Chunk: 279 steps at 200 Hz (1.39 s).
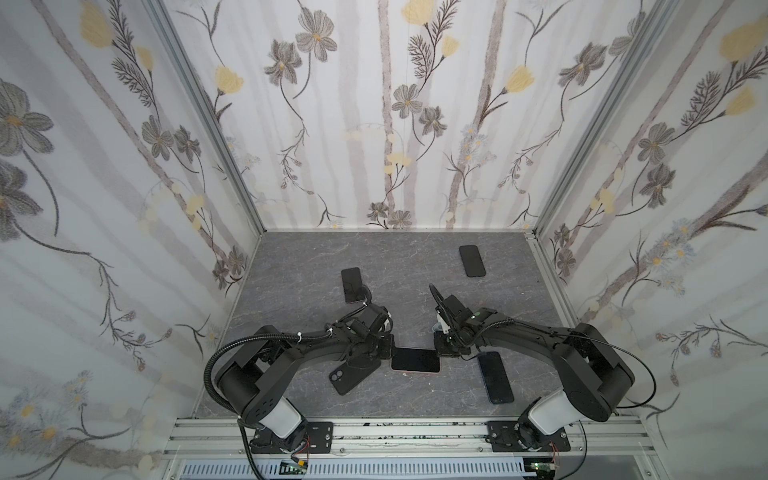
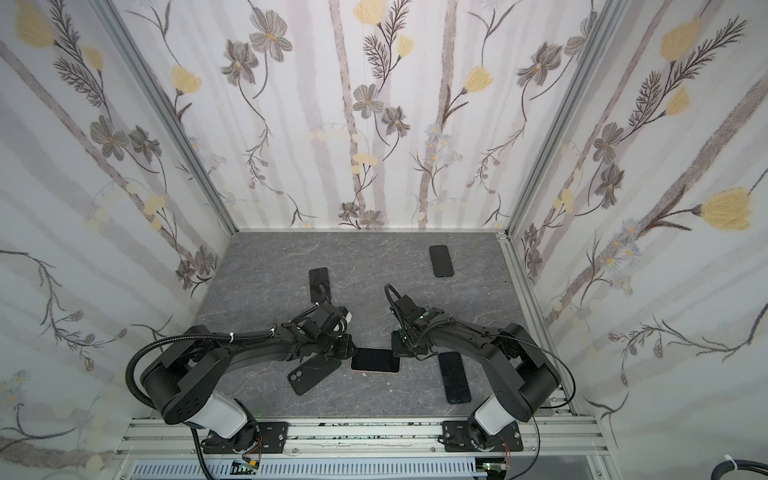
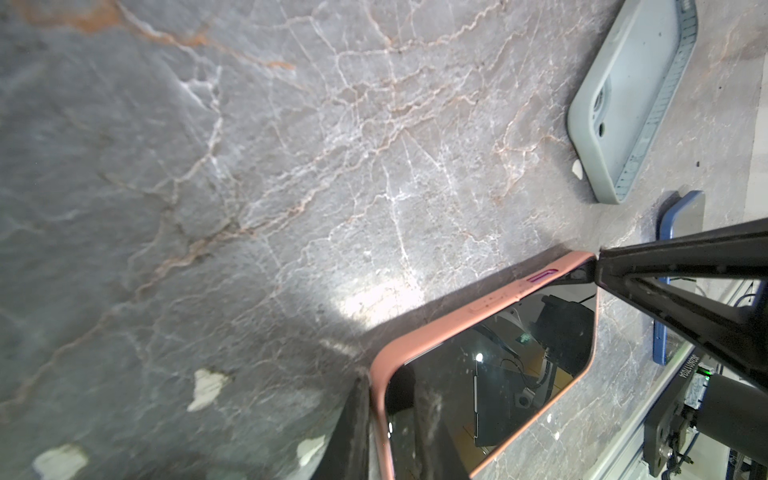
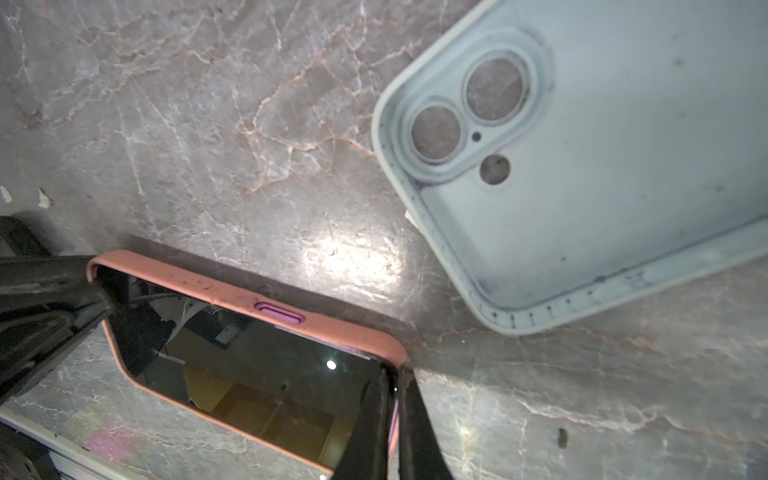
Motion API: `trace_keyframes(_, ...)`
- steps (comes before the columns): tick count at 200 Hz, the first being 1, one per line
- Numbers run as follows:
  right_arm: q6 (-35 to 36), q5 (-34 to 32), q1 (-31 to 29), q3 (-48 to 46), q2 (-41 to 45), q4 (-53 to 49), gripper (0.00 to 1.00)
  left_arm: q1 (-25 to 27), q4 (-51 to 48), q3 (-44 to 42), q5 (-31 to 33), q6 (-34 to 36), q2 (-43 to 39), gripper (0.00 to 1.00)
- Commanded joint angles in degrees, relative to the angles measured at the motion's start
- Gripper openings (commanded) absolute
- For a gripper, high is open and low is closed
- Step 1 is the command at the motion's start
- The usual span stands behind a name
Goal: Put the phone into the phone case
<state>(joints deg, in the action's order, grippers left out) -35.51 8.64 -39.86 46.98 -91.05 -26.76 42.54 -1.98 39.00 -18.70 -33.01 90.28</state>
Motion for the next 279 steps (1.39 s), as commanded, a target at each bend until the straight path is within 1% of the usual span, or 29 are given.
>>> trace_keyframes(1, 0.08, -2.98, -0.99, -0.54, -2.66, -3.64, 0.10, 0.06, -0.84, -0.50, 0.67, 0.32, 0.82, 0.17)
trace_keyframes(52, 0.45, -7.29, -2.52, 2.56, -2.90, -7.03, 0.13, 0.00, -0.48, -0.08, 0.76, 0.39, 0.91, 0.17)
trace_keyframes(90, -0.13, -14.74, -5.42, 3.99, -3.62, -10.07, 0.14, -0.03, -0.37, -0.05, 0.74, 0.67, 0.54, 0.17)
trace_keyframes(114, -1.11, -17.50, -6.73, 3.57, -4.09, -10.68, 0.18, -0.01, -0.35, -0.04, 0.75, 0.75, 0.33, 0.17)
trace_keyframes(130, -1.84, -18.14, -6.73, 2.67, -4.26, -10.30, 0.19, -0.01, -0.22, -0.08, 0.59, 0.88, 0.22, 0.17)
trace_keyframes(132, -2.00, -18.14, -8.04, 2.57, -4.35, -10.21, 0.19, -0.01, -0.15, -0.12, 0.66, 0.92, 0.20, 0.17)
trace_keyframes(136, -2.14, -18.07, -8.43, 2.33, -4.33, -10.01, 0.19, -0.01, -0.13, -0.08, 0.56, 0.93, 0.19, 0.17)
trace_keyframes(179, -2.99, -17.26, -9.14, 2.25, -3.73, -9.96, 0.19, 0.00, -0.40, 0.18, 0.34, 1.08, -0.62, 0.17)
trace_keyframes(209, -2.30, -17.76, -9.27, 5.76, -1.67, -11.33, 0.20, -0.01, -0.82, 0.87, 0.82, 1.20, -1.76, 0.17)
trace_keyframes(231, -0.91, -18.56, -9.27, 10.48, -0.79, -12.04, 0.22, -0.08, -1.71, 2.31, 2.02, 1.91, -3.17, 0.17)
trace_keyframes(235, -0.28, -18.82, -9.21, 11.62, 0.78, -12.10, 0.22, -0.14, -1.96, 2.62, 2.37, 2.03, -3.48, 0.17)
trace_keyframes(256, 2.51, -19.75, -9.26, 16.46, 2.24, -11.94, 0.25, -0.32, -3.43, 4.34, 4.35, 3.64, -6.08, 0.19)
trace_keyframes(279, 7.00, -22.44, -9.23, 21.00, 4.66, -11.19, 0.27, -0.62, -3.78, 4.52, 8.44, 6.26, -10.97, 0.20)
